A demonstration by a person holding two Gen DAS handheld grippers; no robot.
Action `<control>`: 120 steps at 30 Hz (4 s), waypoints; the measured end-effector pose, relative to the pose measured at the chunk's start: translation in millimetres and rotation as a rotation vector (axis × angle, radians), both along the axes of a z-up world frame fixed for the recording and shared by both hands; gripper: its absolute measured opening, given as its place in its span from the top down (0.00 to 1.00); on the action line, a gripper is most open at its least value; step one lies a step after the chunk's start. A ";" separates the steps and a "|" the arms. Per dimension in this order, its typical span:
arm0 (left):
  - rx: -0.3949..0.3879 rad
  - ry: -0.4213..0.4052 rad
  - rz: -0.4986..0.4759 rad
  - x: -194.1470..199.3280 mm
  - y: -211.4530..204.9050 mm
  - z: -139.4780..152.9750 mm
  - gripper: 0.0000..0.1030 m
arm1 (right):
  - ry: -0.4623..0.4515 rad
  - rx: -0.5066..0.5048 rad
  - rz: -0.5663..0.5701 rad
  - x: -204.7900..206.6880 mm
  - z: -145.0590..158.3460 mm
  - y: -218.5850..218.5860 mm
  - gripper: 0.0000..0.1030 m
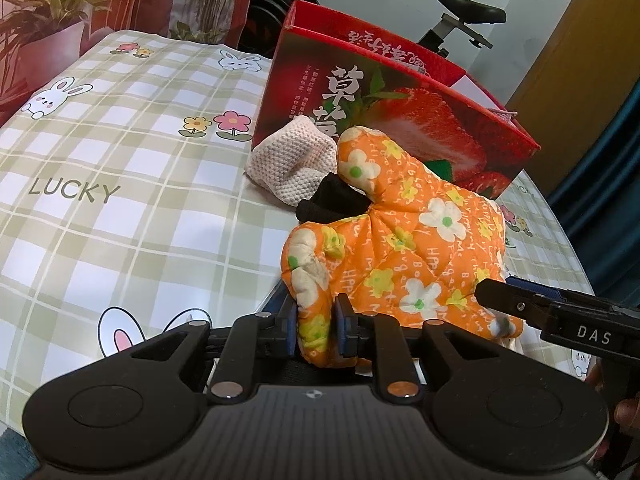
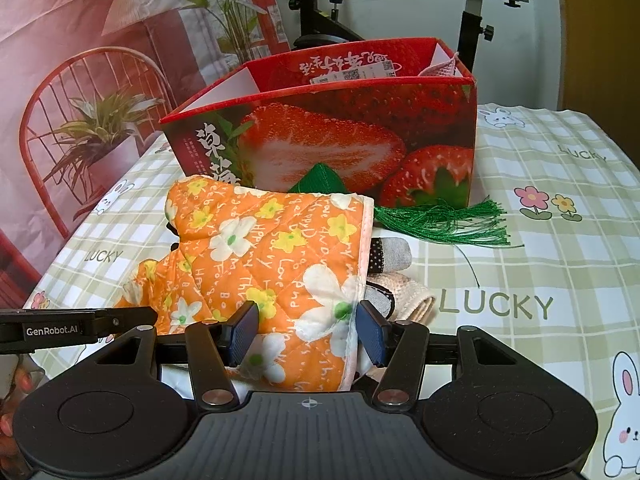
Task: Organize soft objects
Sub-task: 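Lift the orange oven mitt with the left tool, then carry the oven mitt over the red box and open the left tool, then move the left tool back toward the black glove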
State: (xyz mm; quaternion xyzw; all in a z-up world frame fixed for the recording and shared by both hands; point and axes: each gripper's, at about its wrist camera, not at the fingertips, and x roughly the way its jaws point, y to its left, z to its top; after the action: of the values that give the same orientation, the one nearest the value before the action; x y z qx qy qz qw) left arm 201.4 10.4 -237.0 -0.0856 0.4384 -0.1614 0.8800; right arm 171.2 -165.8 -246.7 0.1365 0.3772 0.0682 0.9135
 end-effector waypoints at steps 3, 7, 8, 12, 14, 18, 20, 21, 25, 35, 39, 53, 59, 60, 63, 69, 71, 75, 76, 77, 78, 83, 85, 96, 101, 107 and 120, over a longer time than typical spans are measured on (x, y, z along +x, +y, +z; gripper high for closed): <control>0.004 0.002 0.002 -0.1 -1.7 -0.4 0.80 | -0.011 0.007 0.001 3.2 1.8 -3.4 0.49; 0.009 0.001 0.002 0.0 -2.2 -0.7 0.79 | 0.001 0.029 -0.003 8.7 -0.5 -5.4 0.47; 0.006 0.003 0.003 0.2 -1.7 -0.8 0.79 | 0.006 0.037 -0.004 9.6 -1.7 -5.8 0.46; 0.008 0.003 0.004 0.4 -2.1 -1.0 0.79 | 0.013 0.063 -0.012 10.1 -3.9 -7.8 0.46; 0.011 0.004 0.005 0.4 -2.6 -1.1 0.79 | 0.006 0.053 -0.003 8.6 -0.9 -5.7 0.52; 0.013 0.008 0.008 0.9 -3.4 -1.2 0.79 | -0.057 -0.006 0.026 2.9 14.8 3.1 0.64; 0.014 0.009 0.009 1.1 -3.3 -1.1 0.79 | -0.095 -0.039 0.055 0.4 23.8 9.7 0.71; 0.014 0.010 0.008 1.1 -3.4 -1.0 0.79 | -0.113 -0.050 0.071 -0.7 27.8 12.9 0.73; 0.015 0.014 0.010 2.0 -3.5 -1.1 0.79 | -0.164 -0.082 0.128 -2.2 39.7 24.0 0.79; -0.005 -0.003 0.017 1.1 -0.3 4.8 0.82 | -0.175 -0.084 0.140 -2.4 48.2 27.3 0.83; -0.016 -0.089 0.014 -3.2 2.2 29.4 0.84 | -0.216 -0.097 0.133 -4.5 60.8 20.7 0.84; -0.008 -0.401 0.000 25.3 -8.5 131.2 0.85 | -0.352 -0.057 0.119 42.0 134.7 -18.0 0.85; -0.013 -0.423 0.021 75.7 -29.9 149.6 0.85 | -0.363 -0.111 0.120 90.1 155.2 -28.6 0.85; -0.009 -0.420 0.021 84.3 -33.4 151.2 0.85 | -0.359 -0.113 0.117 100.3 156.4 -32.6 0.85; 0.006 -0.407 0.017 110.2 -44.1 152.4 0.85 | -0.340 -0.118 0.106 130.3 154.8 -40.6 0.85; 0.053 -0.345 -0.004 162.7 -63.6 134.9 0.84 | -0.258 -0.124 0.087 193.8 130.8 -58.1 0.85; 0.064 -0.304 -0.009 177.6 -68.8 124.9 0.84 | -0.216 -0.118 0.080 213.1 118.1 -63.4 0.85; 0.085 -0.219 -0.025 202.0 -74.9 103.5 0.84 | -0.107 -0.119 0.073 246.6 89.9 -67.0 0.85; 0.095 -0.203 -0.030 206.7 -76.1 98.7 0.84 | -0.082 -0.120 0.072 252.8 83.9 -65.9 0.85; 0.109 -0.194 -0.035 210.8 -76.9 94.6 0.84 | -0.055 -0.116 0.070 258.8 77.4 -65.7 0.85; 0.122 -0.186 -0.042 213.0 -77.5 90.7 0.84 | -0.021 -0.114 0.069 264.4 70.8 -64.2 0.85; 0.157 -0.155 -0.060 223.3 -76.5 78.5 0.83 | 0.096 -0.117 0.072 280.9 47.8 -51.3 0.85; 0.159 -0.150 -0.067 225.7 -75.6 76.9 0.79 | 0.121 -0.125 0.069 284.2 42.9 -47.3 0.85; 0.160 -0.176 -0.070 218.5 -74.7 86.4 0.61 | 0.180 -0.229 0.025 290.4 34.3 -37.5 0.76; 0.156 -0.180 -0.074 206.3 -69.4 93.3 0.61 | 0.123 -0.293 -0.009 275.4 51.1 -37.7 0.68; 0.145 -0.198 -0.082 177.5 -61.3 107.6 0.61 | 0.051 -0.303 -0.002 239.2 82.5 -39.4 0.65; 0.103 -0.205 -0.107 74.5 -22.2 114.2 0.61 | -0.102 -0.203 0.089 95.7 111.4 -6.4 0.62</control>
State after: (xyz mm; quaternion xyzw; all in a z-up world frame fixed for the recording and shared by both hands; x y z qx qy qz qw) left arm 275.9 -11.9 -122.8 0.0002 0.3577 -0.1932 0.9136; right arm 266.9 -172.3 -135.3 0.0226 0.3409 0.0768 0.9367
